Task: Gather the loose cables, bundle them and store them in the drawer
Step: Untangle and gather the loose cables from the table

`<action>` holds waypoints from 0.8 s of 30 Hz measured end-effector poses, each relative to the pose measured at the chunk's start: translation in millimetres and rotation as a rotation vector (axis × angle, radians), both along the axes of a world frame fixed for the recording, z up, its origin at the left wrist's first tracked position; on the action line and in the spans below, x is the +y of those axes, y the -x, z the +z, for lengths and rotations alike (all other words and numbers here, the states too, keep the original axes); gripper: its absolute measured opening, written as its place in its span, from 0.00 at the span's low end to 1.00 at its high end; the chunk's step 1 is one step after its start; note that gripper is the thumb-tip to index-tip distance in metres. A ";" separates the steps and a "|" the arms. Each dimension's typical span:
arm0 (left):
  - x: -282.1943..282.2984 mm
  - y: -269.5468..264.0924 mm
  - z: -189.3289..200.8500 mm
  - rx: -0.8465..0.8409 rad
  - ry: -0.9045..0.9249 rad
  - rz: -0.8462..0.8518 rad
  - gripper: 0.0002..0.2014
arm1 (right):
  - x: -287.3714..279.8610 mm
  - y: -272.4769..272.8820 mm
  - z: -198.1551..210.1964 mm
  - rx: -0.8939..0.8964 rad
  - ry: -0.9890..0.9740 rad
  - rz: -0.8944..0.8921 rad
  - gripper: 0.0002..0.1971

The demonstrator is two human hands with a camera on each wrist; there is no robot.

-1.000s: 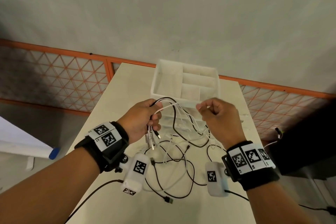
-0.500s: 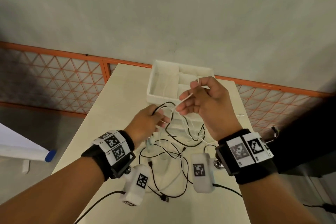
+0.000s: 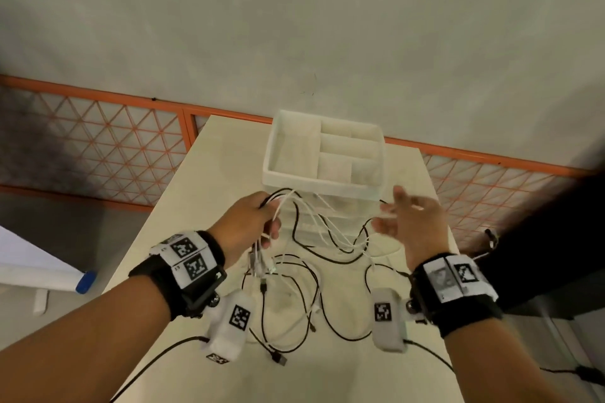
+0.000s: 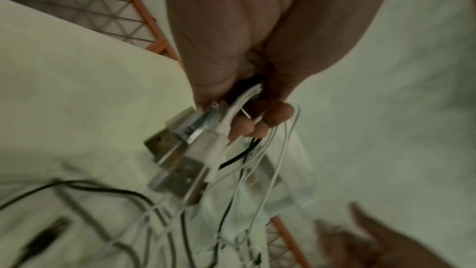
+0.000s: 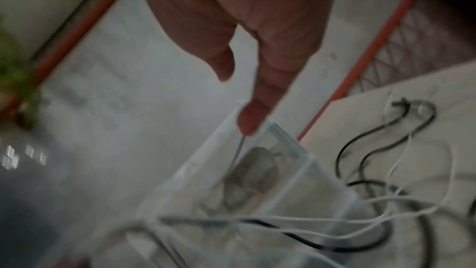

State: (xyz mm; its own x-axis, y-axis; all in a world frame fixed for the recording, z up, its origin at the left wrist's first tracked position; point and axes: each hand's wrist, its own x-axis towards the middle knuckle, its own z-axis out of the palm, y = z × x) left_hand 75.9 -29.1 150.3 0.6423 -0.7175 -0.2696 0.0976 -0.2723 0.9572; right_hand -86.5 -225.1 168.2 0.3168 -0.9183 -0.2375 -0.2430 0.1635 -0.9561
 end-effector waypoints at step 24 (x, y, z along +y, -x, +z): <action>-7.3 3.3 3.3 0.071 0.017 -0.072 0.12 | -3.5 -6.5 31.6 0.067 0.668 0.066 0.04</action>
